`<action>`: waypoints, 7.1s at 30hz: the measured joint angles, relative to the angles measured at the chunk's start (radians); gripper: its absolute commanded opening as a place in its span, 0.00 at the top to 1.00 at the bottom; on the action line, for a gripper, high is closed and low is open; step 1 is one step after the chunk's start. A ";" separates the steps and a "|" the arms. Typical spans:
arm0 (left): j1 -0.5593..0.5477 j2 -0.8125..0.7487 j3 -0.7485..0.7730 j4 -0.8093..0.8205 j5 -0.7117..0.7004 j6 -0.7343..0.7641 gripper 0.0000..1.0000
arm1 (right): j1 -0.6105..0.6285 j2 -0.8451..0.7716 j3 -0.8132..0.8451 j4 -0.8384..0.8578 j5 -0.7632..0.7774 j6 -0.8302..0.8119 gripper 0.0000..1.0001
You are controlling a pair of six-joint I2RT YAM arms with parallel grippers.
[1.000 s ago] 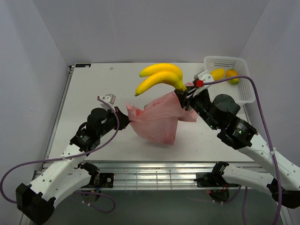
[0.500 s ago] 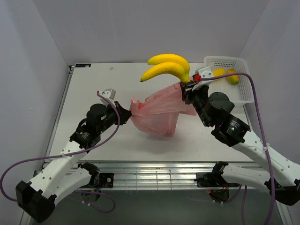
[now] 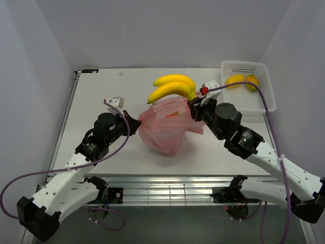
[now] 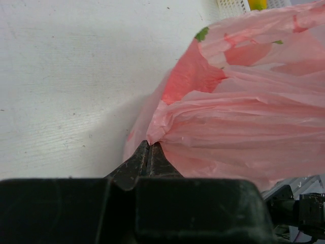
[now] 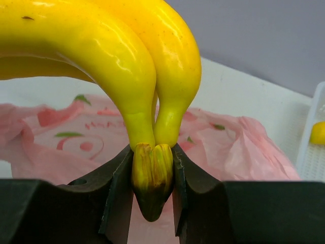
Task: Take the fake fruits out of the plastic bag
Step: Take out the fake fruit from the plastic bag, then place the fake fruit in the bin, then take out the fake fruit from the plastic bag.
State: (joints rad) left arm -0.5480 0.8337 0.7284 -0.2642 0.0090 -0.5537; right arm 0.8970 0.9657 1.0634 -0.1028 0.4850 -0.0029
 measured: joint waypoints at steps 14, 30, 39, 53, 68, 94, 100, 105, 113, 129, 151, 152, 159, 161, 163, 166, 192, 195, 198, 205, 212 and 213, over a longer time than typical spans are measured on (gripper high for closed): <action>0.000 -0.058 0.000 -0.052 -0.112 -0.006 1.00 | -0.002 -0.036 -0.124 -0.119 -0.113 0.133 0.92; -0.003 -0.093 0.041 -0.300 -0.386 -0.042 1.00 | -0.343 -0.142 -0.151 -0.240 -0.127 0.232 0.89; -0.003 -0.161 0.047 -0.310 -0.372 -0.020 1.00 | -0.510 -0.057 -0.096 -0.251 -0.222 0.227 0.89; -0.003 -0.050 0.105 -0.111 -0.019 0.107 1.00 | -1.004 0.470 0.184 -0.259 -0.349 0.284 0.36; -0.003 -0.092 0.079 -0.064 0.104 0.134 1.00 | -0.989 0.498 0.237 -0.333 -0.691 0.265 0.10; -0.003 -0.150 0.027 -0.065 0.230 0.148 1.00 | -0.063 0.104 -0.211 -0.019 -0.635 0.620 0.10; -0.003 -0.144 0.016 -0.060 0.280 0.154 1.00 | -0.050 0.145 -0.209 0.021 -0.565 0.644 0.10; -0.003 -0.137 0.016 -0.047 0.297 0.154 1.00 | 0.000 0.207 -0.225 0.030 -0.532 0.671 0.10; -0.003 -0.137 0.011 -0.040 0.330 0.154 1.00 | 0.089 0.249 -0.243 -0.006 -0.414 0.726 0.10; -0.003 -0.133 -0.001 -0.037 0.378 0.154 1.00 | 0.092 0.115 -0.311 -0.013 -0.172 0.856 0.10; -0.003 -0.113 -0.003 -0.026 0.493 0.179 1.00 | 0.085 0.364 -0.240 0.014 -0.145 0.706 0.10; -0.003 -0.113 -0.003 -0.026 0.496 0.180 1.00 | 0.089 0.381 -0.238 0.025 -0.147 0.678 0.10; -0.003 -0.091 -0.003 -0.026 0.497 0.180 1.00 | 0.123 0.463 -0.244 0.140 -0.203 0.455 0.10; -0.003 -0.084 -0.003 -0.027 0.496 0.180 1.00 | 0.134 0.464 -0.266 0.218 -0.267 0.383 0.10; -0.003 -0.084 -0.003 -0.027 0.492 0.179 1.00 | 0.148 0.463 -0.290 0.294 -0.333 0.332 0.10; -0.003 -0.084 -0.003 -0.027 0.488 0.179 1.00 | 0.168 0.465 -0.306 0.369 -0.422 0.273 0.10; 0.003 -0.085 -0.017 -0.028 0.477 0.187 1.00 | 0.204 0.865 -0.109 0.328 -0.118 0.417 0.01; 0.003 -0.089 -0.017 -0.028 0.476 0.187 1.00 | 0.204 0.865 -0.109 0.328 -0.118 0.417 0.20; 0.003 -0.090 -0.017 -0.028 0.473 0.186 1.00 | 0.204 0.859 -0.111 0.320 -0.122 0.412 0.66; 0.003 -0.092 -0.017 -0.027 0.456 0.179 1.00 | 0.203 0.728 -0.144 0.299 -0.148 0.414 0.83; 0.003 -0.109 -0.017 -0.027 0.421 0.175 1.00 | 0.203 0.512 -0.164 0.307 -0.146 0.397 0.37; 0.003 -0.111 -0.017 -0.027 0.421 0.175 1.00 | 0.202 0.499 -0.164 0.307 -0.136 0.389 0.23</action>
State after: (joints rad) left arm -0.5453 0.7223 0.7116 -0.2913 0.4301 -0.3790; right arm 1.0992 1.4647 0.8993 0.2043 0.3492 0.3866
